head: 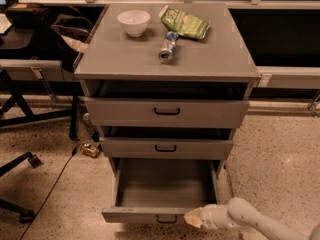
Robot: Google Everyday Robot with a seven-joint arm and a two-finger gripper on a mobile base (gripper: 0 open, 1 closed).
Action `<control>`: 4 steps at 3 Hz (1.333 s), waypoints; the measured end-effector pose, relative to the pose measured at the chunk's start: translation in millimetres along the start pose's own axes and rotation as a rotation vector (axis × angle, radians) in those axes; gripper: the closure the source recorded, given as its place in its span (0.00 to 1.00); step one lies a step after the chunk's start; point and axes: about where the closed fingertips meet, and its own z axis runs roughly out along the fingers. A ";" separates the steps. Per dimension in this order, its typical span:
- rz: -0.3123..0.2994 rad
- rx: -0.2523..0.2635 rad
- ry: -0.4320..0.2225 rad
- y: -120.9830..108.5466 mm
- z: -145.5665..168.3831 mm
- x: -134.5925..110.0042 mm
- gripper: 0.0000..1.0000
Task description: Open bottom drawer
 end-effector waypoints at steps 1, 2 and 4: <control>0.069 -0.028 -0.024 32.9 -14.8 49.8 1.00; 0.083 -0.021 -0.031 33.5 -20.0 56.4 0.81; 0.083 -0.021 -0.031 33.6 -20.0 56.4 0.34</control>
Offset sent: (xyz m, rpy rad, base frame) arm -0.0530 -0.0107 -0.0075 0.0436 0.0418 -0.0335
